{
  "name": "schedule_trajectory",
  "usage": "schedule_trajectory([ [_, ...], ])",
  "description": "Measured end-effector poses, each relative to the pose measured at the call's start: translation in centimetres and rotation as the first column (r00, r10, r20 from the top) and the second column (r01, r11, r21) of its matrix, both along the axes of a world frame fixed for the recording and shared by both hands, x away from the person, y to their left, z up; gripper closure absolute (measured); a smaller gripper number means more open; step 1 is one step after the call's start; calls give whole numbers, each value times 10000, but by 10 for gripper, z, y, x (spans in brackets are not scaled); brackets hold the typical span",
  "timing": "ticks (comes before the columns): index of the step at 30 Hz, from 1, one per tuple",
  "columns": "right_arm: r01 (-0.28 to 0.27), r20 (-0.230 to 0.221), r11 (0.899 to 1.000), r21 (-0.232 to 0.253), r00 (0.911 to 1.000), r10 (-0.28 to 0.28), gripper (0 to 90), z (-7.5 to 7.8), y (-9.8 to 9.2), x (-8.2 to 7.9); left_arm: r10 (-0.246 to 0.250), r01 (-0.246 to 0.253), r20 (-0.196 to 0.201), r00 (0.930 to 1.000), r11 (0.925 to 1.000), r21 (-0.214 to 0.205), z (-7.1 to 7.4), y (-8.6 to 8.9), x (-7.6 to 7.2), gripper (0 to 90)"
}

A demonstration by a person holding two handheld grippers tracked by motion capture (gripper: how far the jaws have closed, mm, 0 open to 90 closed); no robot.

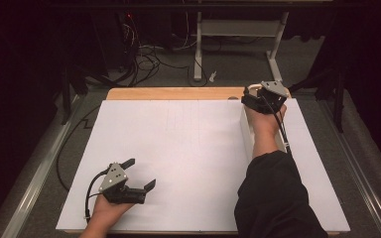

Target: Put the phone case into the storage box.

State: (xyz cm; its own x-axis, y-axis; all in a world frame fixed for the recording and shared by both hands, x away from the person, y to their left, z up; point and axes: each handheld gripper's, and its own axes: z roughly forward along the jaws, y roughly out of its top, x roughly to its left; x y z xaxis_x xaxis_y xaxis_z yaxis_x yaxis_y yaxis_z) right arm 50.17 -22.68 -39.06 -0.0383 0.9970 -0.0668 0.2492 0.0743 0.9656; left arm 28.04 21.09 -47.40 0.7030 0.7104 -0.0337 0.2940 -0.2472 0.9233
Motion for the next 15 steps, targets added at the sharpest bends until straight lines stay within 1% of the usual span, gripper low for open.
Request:
schedule_trajectory([
  [5, 23, 3, 10000, 23, 10000, -23, 94, 0, 0, 2, 17, -17, -24, 10000, 10000, 25, 0, 0, 0, 1],
  [8, 29, -81, 10000, 91, 10000, -29, 80, 0, 0, 3, 18, -17, -80, 10000, 10000, 60, -1, 0, 1, 1],
  [15, 13, -112, 9999, 161, 9999, -12, 55, 2, 2, 6, 28, -28, -97, 9999, 10000, 64, -1, 1, 1, 1],
])
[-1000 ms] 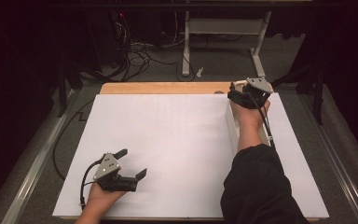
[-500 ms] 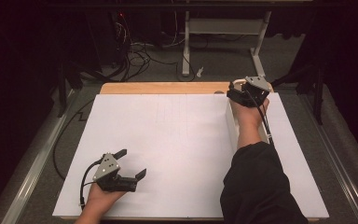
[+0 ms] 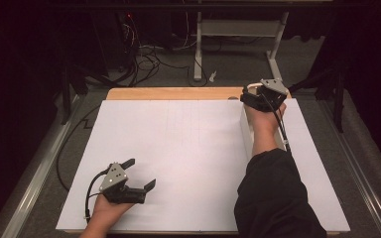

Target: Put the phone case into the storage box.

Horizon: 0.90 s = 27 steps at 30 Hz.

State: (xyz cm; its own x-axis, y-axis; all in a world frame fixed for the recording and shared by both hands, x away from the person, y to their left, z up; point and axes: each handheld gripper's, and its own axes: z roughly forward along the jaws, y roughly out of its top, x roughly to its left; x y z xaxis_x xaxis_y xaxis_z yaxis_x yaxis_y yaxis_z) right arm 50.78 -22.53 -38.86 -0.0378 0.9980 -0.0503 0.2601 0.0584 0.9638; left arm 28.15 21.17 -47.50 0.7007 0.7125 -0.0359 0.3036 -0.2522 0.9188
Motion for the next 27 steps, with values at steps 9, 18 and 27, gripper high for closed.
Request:
schedule_trajectory([
  [9, -166, -57, 9998, 96, 9998, 166, 13, 1, 1, 2, 53, -53, 11, 10000, 9999, -105, 0, 2, 0, 1],
  [18, -247, 57, 9996, 142, 9997, 246, 3, 6, 0, 0, 28, -28, 1, 10000, 10000, -86, -1, 1, 0, 1],
  [27, -712, -174, 9971, 258, 9973, 716, 2, 16, 3, -15, 62, -62, 22, 10000, 9999, -98, -1, 1, 1, 1],
])
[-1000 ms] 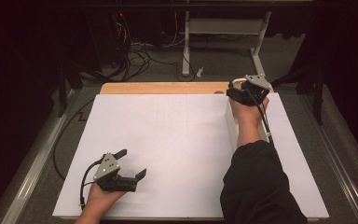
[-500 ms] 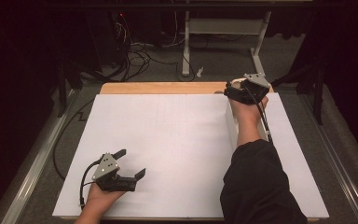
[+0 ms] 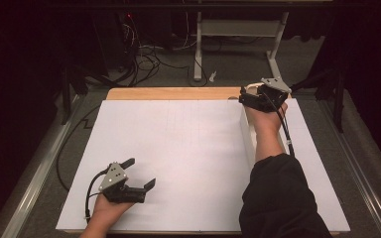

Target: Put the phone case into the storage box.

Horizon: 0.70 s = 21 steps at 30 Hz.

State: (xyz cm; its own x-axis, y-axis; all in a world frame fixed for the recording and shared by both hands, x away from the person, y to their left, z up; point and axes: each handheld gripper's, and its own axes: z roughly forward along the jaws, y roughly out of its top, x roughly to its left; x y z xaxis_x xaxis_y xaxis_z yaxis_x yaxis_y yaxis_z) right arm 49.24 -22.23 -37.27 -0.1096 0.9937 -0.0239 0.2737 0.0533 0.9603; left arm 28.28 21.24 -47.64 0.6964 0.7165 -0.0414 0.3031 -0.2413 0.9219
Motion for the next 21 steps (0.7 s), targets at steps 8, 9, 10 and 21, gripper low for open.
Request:
schedule_trajectory([
  [8, -518, 0, 9981, 322, 9987, 518, 16, 5, -2, -19, 4, -4, 7, 10000, 10000, 16, 0, -1, 1, 1],
  [9, -608, -56, 9974, 380, 9981, 611, 22, 5, -3, -22, -7, 7, 8, 10000, 10000, 18, 0, -1, 1, 1],
  [10, -635, -61, 9971, 417, 9979, 638, 29, 4, -4, -25, -14, 14, 9, 10000, 10000, 11, 0, -1, 1, 1],
  [21, -1061, -429, 9922, 660, 9931, 1091, 177, -5, -13, -48, 7, -7, 28, 10000, 10000, 2, 0, -1, 1, 1],
])
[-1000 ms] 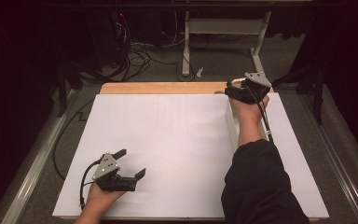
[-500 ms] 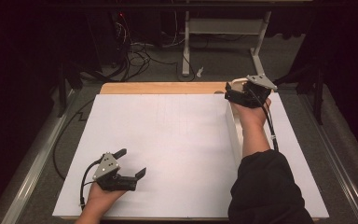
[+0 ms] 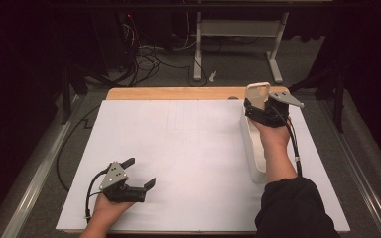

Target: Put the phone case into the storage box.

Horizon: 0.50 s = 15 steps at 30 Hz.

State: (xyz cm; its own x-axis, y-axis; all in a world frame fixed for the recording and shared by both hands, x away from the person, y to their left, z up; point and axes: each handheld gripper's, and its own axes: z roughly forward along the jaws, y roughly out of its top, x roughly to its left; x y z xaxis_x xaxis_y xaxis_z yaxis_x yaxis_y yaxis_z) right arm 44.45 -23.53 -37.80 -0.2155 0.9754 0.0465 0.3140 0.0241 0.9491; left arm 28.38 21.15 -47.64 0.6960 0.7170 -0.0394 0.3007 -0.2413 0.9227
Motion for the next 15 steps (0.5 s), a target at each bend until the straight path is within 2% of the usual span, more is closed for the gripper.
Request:
schedule_trajectory([
  [4, -315, 10, 9995, 1, 9995, 315, 286, 0, -3, -5, -11, 11, 1, 10000, 10000, 6, 0, 0, 0, 1],
  [7, -653, -149, 9976, 215, 9977, 656, 392, 0, -4, -6, -27, 27, 6, 10000, 10000, 15, 0, 0, 0, 1],
  [11, -776, -93, 9968, 186, 9969, 777, 565, -1, -2, -5, -9, 9, 6, 10000, 10000, 23, 0, 0, 1, 1],
  [12, -743, -38, 9972, 100, 9972, 744, 634, -1, -1, -4, -10, 10, 3, 10000, 10000, 25, 0, 1, 1, 1],
  [14, -805, -109, 9965, 202, 9967, 808, 703, -1, 1, -3, -4, 4, 20, 10000, 10000, 21, 0, 1, 0, 1],
  [15, -779, -128, 9969, 65, 9969, 779, 757, -1, 3, -2, -3, 3, 25, 10000, 10000, 21, 1, 1, 0, 1],
])
